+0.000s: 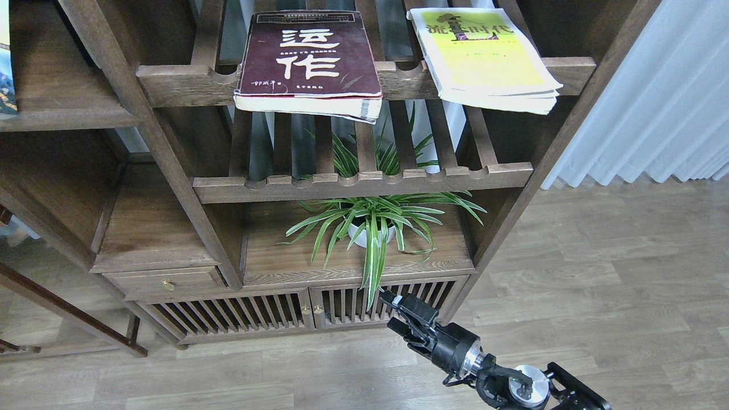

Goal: Organize books on shelf
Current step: 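Place the paperback on the side shelf and withdraw the left arm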

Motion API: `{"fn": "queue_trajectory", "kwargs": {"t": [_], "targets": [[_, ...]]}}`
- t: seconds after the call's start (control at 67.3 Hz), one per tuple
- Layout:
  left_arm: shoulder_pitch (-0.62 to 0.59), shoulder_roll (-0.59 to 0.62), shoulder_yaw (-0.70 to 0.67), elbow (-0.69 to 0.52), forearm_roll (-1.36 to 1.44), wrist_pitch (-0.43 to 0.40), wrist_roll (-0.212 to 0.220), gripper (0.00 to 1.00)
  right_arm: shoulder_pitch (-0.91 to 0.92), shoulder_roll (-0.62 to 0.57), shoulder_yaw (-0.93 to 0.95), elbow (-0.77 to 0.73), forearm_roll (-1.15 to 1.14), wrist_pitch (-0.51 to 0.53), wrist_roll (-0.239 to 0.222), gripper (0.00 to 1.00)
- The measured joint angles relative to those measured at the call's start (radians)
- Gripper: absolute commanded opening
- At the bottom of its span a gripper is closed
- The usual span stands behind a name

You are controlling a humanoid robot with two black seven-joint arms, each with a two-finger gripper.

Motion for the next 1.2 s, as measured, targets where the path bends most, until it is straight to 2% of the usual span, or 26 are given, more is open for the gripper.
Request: {"fn": "queue_trajectory", "kwargs": {"t": [0.312, 0.609, 0.802, 0.832, 0.936, 0.995, 1.01, 1.039, 1.054, 1.099, 1.129, 1.203], "targets": [[-0.055, -0.073, 0.001, 0.033, -0.001, 0.0, 0.0, 0.01, -0.006, 0.0, 0.001, 0.0, 0.0, 0.0, 0.0, 1.0], [-0.155, -0.169, 0.001, 0.157, 0.0, 0.0, 0.0, 0.02, -0.007, 0.0, 0.003, -0.002, 0.0, 0.0, 0.0, 1.0], [-0.159, -0.201, 0.001, 0.199, 0.0, 0.0, 0.0, 0.06, -0.012, 0.0, 0.004, -0.002, 0.0, 0.0, 0.0, 1.0], [-0.159, -0.206, 0.001, 0.203, 0.0, 0.0, 0.0, 0.08, -0.013, 0.0, 0.004, -0.002, 0.0, 0.0, 0.0, 1.0], [-0.159, -0.219, 0.011, 0.208, 0.001, 0.0, 0.0, 0.31, -0.016, 0.0, 0.005, -0.002, 0.0, 0.0, 0.0, 1.0], [-0.159, -0.226, 0.014, 0.209, 0.003, 0.0, 0.0, 0.4, -0.018, 0.0, 0.005, -0.002, 0.0, 0.0, 0.0, 1.0], [-0.159, -0.228, 0.015, 0.209, 0.004, 0.0, 0.0, 0.46, -0.018, 0.0, 0.005, -0.002, 0.0, 0.0, 0.0, 1.0], [-0.159, -0.232, 0.015, 0.211, 0.007, 0.0, 0.0, 0.5, -0.019, 0.0, 0.005, -0.002, 0.0, 0.0, 0.0, 1.0], [-0.159, -0.234, 0.015, 0.212, 0.01, 0.0, 0.0, 0.55, -0.019, 0.0, 0.005, -0.002, 0.0, 0.0, 0.0, 1.0], [-0.16, -0.24, 0.015, 0.218, 0.024, 0.0, 0.0, 0.61, -0.02, 0.0, 0.005, -0.002, 0.0, 0.0, 0.0, 1.0], [-0.162, -0.242, 0.014, 0.222, 0.036, 0.0, 0.0, 0.69, -0.02, 0.0, 0.005, -0.002, 0.0, 0.0, 0.0, 1.0], [-0.169, -0.246, 0.005, 0.231, 0.069, 0.0, 0.0, 0.82, -0.02, 0.0, 0.005, -0.002, 0.0, 0.0, 0.0, 1.0]]}}
